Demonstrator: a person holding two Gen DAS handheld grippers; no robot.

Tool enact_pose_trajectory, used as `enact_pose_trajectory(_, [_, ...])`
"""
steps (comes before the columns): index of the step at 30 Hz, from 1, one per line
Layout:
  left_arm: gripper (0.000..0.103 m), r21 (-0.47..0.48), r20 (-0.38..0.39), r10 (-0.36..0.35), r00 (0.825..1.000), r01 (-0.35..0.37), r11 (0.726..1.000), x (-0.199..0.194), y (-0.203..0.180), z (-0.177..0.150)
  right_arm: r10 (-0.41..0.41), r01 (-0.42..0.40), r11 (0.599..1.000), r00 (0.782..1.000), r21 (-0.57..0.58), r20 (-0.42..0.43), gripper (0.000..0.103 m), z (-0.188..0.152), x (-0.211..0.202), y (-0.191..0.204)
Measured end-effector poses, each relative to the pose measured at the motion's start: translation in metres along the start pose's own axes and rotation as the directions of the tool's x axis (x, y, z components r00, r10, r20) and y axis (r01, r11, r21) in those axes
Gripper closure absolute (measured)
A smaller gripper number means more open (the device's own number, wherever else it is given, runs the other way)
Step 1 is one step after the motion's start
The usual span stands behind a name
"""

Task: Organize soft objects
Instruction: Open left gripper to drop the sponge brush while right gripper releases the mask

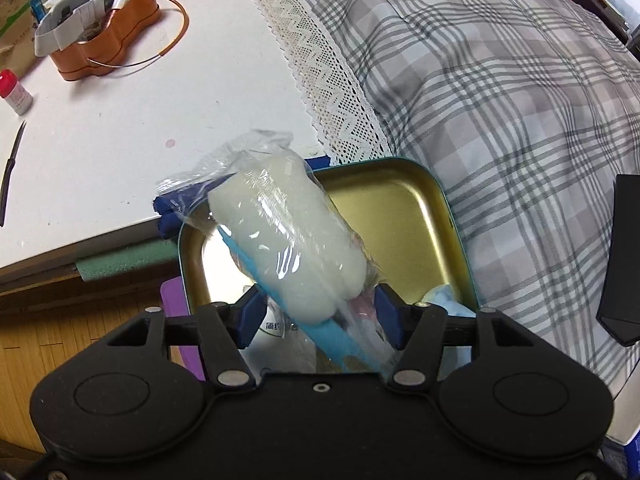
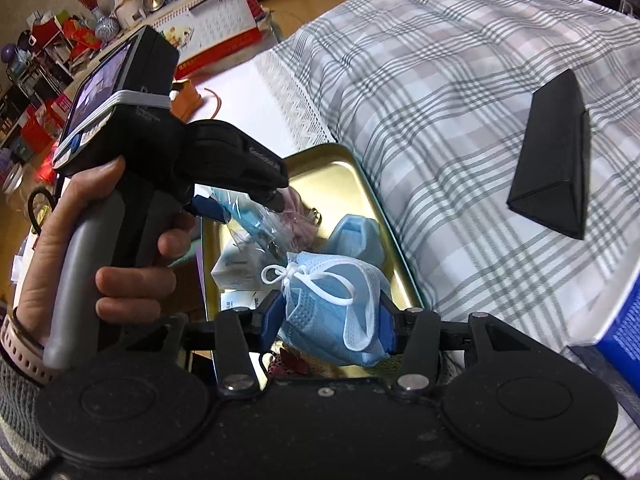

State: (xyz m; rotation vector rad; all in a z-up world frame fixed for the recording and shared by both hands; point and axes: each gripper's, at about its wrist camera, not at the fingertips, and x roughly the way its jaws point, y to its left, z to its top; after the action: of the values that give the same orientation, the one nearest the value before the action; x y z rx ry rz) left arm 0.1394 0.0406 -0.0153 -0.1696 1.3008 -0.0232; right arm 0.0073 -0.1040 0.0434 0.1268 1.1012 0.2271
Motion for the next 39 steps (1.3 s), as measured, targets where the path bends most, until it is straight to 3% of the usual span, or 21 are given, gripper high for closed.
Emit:
enact_pose_trajectory(3, [0.037, 0.014, 0.005, -0.037, 0.999, 0.037, 0.999, -0.003, -0.001, 0.001, -0.025, 0.025, 1.0, 1.0, -0.014, 0.002, 0.045, 0.003, 0.006, 0.004])
enact_pose_trajectory(10, [0.031, 0.016, 0.035, -0.05, 0.998, 0.049, 0.999, -0.011, 0.0, 0.0, -0.044, 0.043, 0.999, 0.999, -0.018, -0.011, 0.042, 0.003, 0.012, 0.006])
enact_pose_trajectory(26, [0.026, -0.057, 0.079, -0.067, 0.995, 0.071, 0.996, -0.028, 0.023, -0.013, -0.05, 0.05, 0.998, 0.998, 0.025, 0.024, 0.041, -0.01, -0.01, -0.002])
enact_pose_trajectory(39, [0.026, -0.027, 0.045, -0.06, 0.997, 0.061, 0.998, -0.039, 0.008, -0.064, -0.069, 0.067, 0.996, 0.997, 0.053, 0.041, 0.04, -0.029, -0.036, -0.012])
